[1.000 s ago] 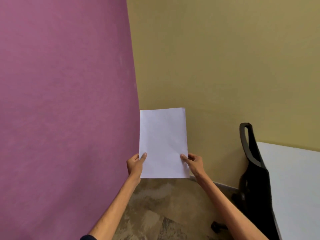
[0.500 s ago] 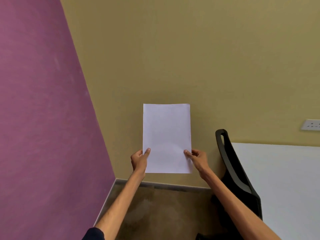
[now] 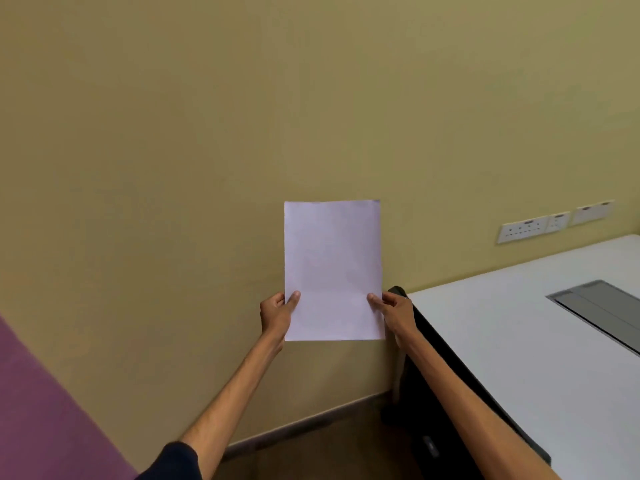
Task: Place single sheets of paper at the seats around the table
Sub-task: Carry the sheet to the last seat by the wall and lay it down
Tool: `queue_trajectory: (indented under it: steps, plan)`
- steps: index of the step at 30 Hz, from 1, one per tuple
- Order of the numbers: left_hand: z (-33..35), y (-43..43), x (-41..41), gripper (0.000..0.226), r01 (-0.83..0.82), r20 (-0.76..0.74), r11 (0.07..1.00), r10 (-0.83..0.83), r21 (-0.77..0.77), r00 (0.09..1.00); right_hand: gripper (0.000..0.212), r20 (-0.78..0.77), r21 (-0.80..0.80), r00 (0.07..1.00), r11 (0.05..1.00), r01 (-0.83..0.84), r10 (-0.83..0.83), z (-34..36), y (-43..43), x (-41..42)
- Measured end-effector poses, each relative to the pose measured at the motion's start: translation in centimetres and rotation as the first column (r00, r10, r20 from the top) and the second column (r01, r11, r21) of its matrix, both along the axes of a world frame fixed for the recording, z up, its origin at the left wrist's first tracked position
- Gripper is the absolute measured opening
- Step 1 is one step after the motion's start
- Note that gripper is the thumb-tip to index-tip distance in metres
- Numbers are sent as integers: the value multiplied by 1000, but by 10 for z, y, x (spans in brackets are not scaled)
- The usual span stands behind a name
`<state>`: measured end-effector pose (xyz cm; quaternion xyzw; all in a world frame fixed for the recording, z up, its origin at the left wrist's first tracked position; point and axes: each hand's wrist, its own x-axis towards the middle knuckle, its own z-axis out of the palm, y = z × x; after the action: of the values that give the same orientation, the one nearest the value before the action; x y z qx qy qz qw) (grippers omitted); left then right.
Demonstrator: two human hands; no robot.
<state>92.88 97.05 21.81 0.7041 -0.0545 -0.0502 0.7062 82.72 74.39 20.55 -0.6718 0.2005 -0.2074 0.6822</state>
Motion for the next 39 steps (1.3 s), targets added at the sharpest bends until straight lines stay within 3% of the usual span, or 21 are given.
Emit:
queue_trajectory:
  steps: [4,10,15,24,28,35,39]
  plan:
    - [1,-43,36,16,131,-25,991,-131,6,991,5,1,62,991,989,133,-133,1,-28,7]
    - [-1,-137,67,15,289,-6,957,-289,28,957,6,3,81,950,947,311,-312,-1,-88,-4]
    - [-5,-229,78,18,457,7,881,-461,117,887,11,-1,118,893,886,448,-451,-12,-152,-22]
    - [-19,-381,79,26,620,-33,765,-625,175,780,8,-57,147,772,759,634,-634,-37,-253,-45]
    - [-33,-429,66,25,695,-66,679,-702,236,709,7,-110,148,719,704,694,-686,-52,-281,-68]
    - [-71,-502,47,48,802,-109,477,-832,359,544,11,-253,132,585,571,810,-771,-86,-313,-107]
    - [-97,-539,39,40,829,-166,350,-874,437,457,18,-353,85,511,517,852,-784,-116,-329,-124]
